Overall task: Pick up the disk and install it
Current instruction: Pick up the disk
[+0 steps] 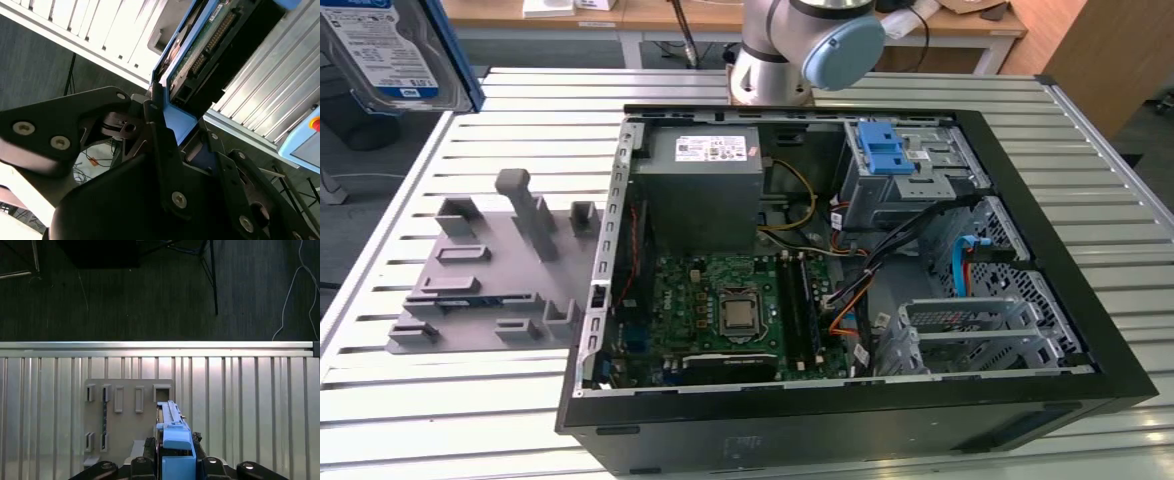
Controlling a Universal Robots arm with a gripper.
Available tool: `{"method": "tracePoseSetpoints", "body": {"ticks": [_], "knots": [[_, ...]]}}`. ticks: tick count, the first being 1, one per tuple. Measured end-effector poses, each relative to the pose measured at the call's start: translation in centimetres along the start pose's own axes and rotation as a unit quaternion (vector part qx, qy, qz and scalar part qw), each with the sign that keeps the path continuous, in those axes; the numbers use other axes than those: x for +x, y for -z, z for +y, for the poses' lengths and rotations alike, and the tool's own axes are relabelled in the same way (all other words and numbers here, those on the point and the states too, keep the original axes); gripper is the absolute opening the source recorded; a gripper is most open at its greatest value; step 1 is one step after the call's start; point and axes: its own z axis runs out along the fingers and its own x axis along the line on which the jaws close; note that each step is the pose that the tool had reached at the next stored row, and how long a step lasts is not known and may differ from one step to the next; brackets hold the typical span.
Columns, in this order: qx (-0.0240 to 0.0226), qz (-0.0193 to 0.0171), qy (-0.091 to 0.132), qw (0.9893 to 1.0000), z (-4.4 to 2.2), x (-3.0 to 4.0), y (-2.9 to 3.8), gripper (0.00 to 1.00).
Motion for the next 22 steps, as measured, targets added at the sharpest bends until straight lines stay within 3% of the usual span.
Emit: {"method": "tracePoseSetpoints", "body": {"ticks": [9,22], "knots": [[0.0,0.0,0.0,1.0,0.01,-0.01,0.62,0.37],[0.0,0.0,0.0,1.0,0.02,-0.02,0.77,0.37]]}}
